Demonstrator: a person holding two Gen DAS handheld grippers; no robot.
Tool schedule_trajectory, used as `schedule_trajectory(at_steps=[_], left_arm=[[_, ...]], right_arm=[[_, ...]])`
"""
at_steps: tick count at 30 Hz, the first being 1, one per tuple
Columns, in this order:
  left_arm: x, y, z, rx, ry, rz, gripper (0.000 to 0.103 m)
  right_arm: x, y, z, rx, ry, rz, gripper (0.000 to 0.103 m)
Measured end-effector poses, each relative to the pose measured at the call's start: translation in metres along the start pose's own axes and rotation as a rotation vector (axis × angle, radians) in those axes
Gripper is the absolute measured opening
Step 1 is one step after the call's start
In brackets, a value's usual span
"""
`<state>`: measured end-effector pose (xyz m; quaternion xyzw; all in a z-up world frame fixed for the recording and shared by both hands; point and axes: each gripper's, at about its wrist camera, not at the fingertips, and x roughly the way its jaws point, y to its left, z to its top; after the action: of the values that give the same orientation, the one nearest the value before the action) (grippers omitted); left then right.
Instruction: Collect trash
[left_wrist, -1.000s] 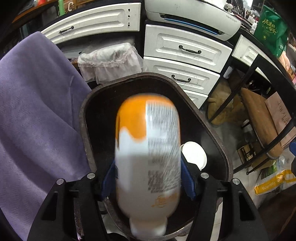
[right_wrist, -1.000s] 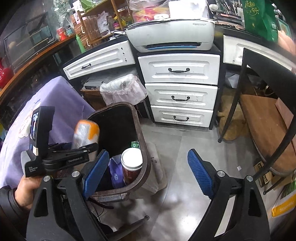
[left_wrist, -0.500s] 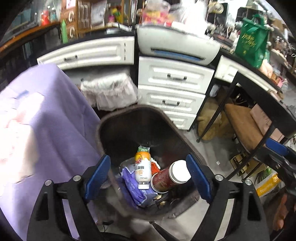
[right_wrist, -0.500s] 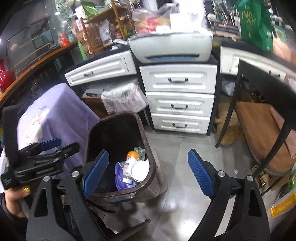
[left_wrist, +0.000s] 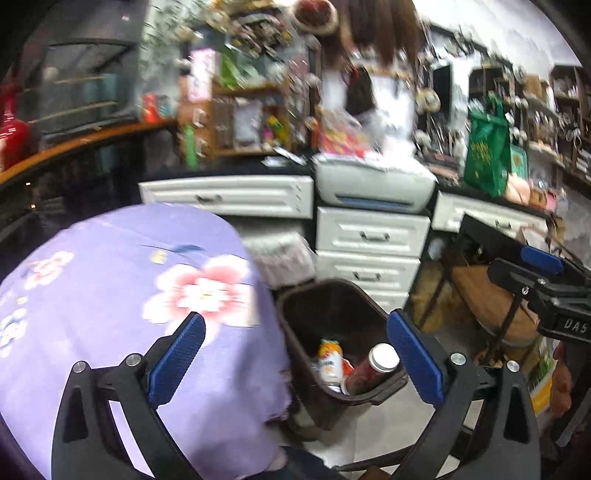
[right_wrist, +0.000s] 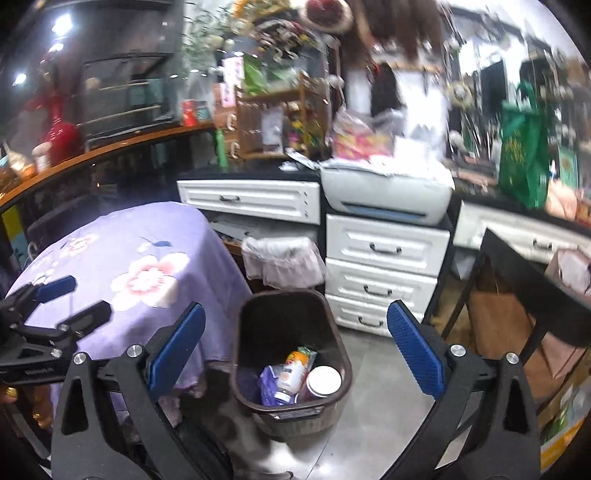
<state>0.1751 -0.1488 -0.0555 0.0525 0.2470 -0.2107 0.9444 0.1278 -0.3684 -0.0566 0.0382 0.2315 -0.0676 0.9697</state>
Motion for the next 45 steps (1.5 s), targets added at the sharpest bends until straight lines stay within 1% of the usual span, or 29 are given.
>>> schedule_trajectory(at_steps=[3, 8, 12, 15, 21, 25, 28, 30, 35, 39, 45], left_arm=[[-0.035, 0.015, -0.003, -0.011, -0.059, 0.076, 0.097], [-0.086, 0.036, -0.016, -0.035, -0.105, 0.169, 0.098], [-0.121, 0.046, -0.029, -0.067, -0.134, 0.203, 0.098], [-0.148, 0.050, -0.041, -0.087, -0.168, 0.232, 0.098], [-0.193, 0.043, -0.057, -0.073, -0.224, 0.298, 0.098], [-0.209, 0.047, -0.071, -0.107, -0.258, 0.311, 0.098], [-0.215, 0.050, -0.071, -0.113, -0.286, 0.332, 0.098], [-0.217, 0.051, -0.071, -0.120, -0.298, 0.333, 0.098], [-0.214, 0.052, -0.073, -0.128, -0.282, 0.335, 0.098], [-0.216, 0.053, -0.074, -0.131, -0.284, 0.329, 0.098], [-0.216, 0.052, -0.074, -0.131, -0.285, 0.333, 0.098]], right_arm=[[-0.018, 0.022, 0.000, -0.029, -0.025, 0.024, 0.097], [-0.047, 0.059, -0.008, -0.095, -0.082, 0.025, 0.097], [-0.073, 0.074, -0.014, -0.090, -0.112, 0.070, 0.097], [-0.100, 0.082, -0.022, -0.089, -0.177, 0.083, 0.097], [-0.141, 0.094, -0.034, -0.119, -0.217, 0.130, 0.097], [-0.155, 0.096, -0.043, -0.114, -0.255, 0.148, 0.097], [-0.158, 0.099, -0.045, -0.120, -0.265, 0.154, 0.097], [-0.158, 0.100, -0.047, -0.125, -0.264, 0.159, 0.097], [-0.157, 0.101, -0.050, -0.126, -0.262, 0.173, 0.097], [-0.159, 0.104, -0.052, -0.149, -0.282, 0.163, 0.097], [-0.161, 0.107, -0.054, -0.156, -0.286, 0.162, 0.097]])
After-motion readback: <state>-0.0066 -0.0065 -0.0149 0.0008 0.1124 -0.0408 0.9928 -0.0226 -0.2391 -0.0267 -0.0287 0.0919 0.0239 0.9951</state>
